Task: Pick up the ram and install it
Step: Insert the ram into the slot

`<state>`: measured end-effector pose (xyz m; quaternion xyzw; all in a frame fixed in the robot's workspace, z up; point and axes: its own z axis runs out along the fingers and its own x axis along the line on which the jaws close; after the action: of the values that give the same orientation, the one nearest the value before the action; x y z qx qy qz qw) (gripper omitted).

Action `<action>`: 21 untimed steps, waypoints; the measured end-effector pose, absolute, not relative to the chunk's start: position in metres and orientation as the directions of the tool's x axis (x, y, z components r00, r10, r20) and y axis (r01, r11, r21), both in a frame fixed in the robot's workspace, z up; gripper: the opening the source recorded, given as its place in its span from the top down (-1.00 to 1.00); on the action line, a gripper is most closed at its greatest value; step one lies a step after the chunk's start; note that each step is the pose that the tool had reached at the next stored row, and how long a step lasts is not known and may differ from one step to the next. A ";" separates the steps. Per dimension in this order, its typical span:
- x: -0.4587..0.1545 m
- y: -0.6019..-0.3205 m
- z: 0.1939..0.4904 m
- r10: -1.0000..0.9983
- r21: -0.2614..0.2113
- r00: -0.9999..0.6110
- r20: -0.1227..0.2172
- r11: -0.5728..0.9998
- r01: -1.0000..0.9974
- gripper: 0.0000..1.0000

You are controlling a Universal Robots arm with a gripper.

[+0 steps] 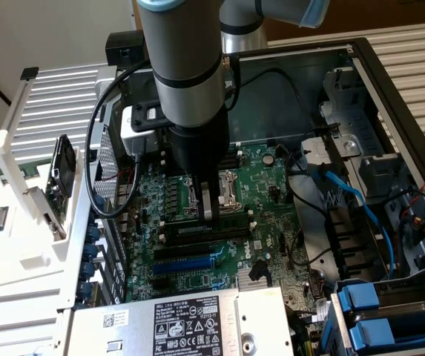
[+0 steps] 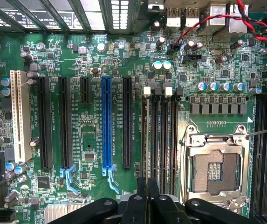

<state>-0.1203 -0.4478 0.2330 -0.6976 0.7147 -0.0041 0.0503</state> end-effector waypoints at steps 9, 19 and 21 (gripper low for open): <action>-0.120 -0.448 0.233 -0.998 -0.076 -0.021 -0.066 0.026 -0.997 0.76; -0.121 -0.448 0.232 -0.998 -0.076 -0.019 -0.068 0.024 -0.997 0.76; -0.121 -0.447 0.232 -0.997 -0.076 -0.019 -0.068 0.024 -0.997 0.76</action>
<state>-0.1214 -0.4475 0.2322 -0.6986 0.7137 -0.0034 0.0511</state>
